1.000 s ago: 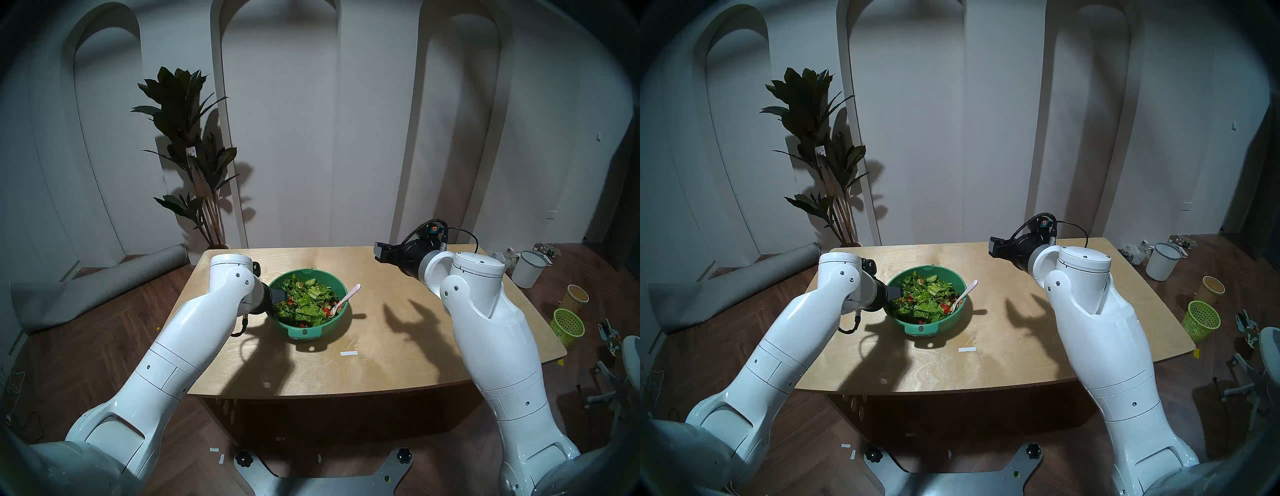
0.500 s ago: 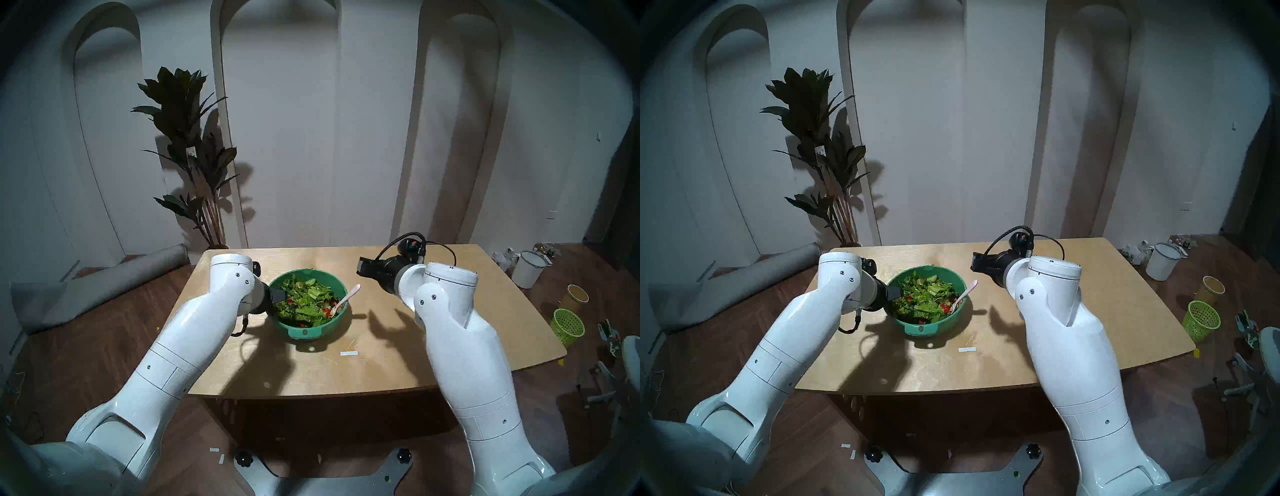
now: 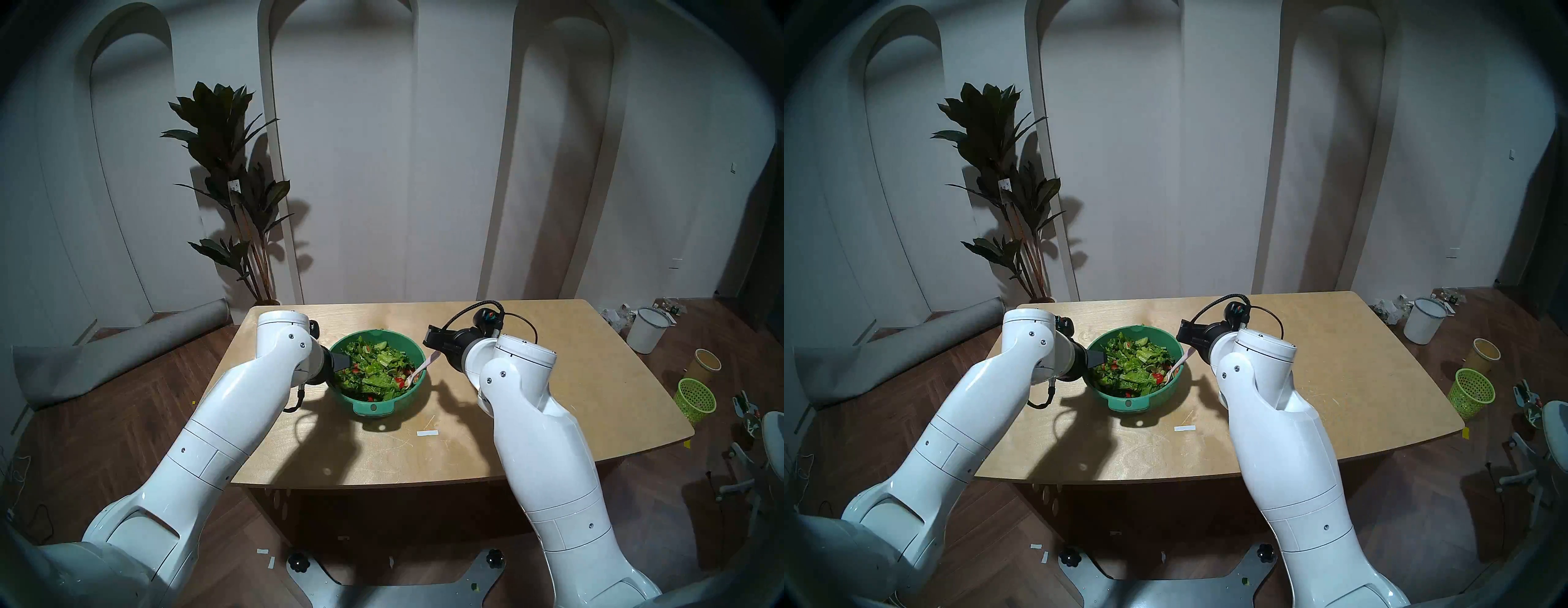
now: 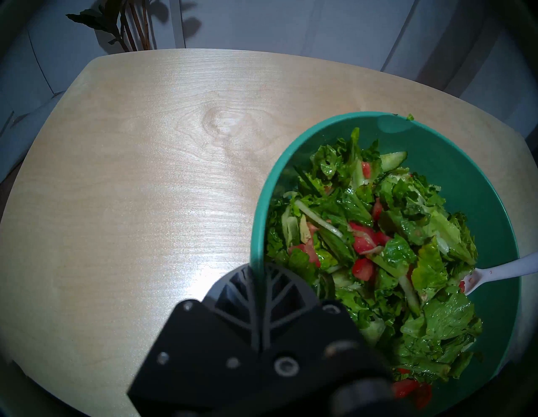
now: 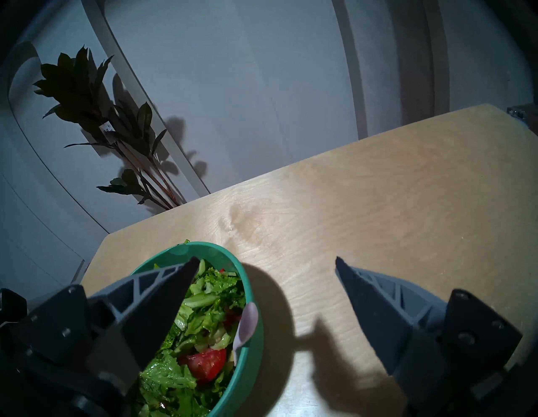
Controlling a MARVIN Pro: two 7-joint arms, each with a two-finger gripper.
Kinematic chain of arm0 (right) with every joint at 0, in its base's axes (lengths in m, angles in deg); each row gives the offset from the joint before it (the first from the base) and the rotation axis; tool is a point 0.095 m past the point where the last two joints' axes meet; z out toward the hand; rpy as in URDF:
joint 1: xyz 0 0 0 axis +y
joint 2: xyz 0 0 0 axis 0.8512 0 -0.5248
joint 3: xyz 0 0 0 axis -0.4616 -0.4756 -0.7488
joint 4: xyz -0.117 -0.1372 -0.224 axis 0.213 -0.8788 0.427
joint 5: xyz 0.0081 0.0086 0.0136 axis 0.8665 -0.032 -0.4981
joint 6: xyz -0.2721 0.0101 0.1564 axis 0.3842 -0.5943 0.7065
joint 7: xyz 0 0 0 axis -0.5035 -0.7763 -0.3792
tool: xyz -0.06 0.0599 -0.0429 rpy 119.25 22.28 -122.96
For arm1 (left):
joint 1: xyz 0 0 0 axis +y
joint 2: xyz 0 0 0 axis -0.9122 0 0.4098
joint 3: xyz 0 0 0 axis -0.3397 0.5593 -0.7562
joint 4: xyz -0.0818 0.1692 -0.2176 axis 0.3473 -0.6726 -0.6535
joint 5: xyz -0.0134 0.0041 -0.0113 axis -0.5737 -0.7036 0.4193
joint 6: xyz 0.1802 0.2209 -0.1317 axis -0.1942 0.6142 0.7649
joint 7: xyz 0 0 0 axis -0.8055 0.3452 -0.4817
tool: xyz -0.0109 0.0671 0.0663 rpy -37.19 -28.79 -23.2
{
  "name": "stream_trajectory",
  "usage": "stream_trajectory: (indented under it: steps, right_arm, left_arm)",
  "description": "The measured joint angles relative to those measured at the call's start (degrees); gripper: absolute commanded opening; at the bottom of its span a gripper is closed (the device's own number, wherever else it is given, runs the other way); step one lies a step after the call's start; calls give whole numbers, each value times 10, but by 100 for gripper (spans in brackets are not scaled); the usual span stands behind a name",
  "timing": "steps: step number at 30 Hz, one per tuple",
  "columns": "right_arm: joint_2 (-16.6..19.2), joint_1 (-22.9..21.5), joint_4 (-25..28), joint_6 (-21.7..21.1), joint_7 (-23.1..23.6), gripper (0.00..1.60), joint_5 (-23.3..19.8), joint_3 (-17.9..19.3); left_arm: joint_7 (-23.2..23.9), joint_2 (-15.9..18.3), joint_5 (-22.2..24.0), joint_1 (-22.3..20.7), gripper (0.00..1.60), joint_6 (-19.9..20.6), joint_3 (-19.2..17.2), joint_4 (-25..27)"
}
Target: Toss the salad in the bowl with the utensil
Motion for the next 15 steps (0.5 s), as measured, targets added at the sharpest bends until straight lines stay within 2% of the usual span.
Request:
stream_trajectory:
  steps: [15]
  right_arm:
    - [-7, -6, -18, 20, -5, 160, 12, -35]
  left_arm:
    - [0, -1, 0, 0, 0, 0, -1, 0]
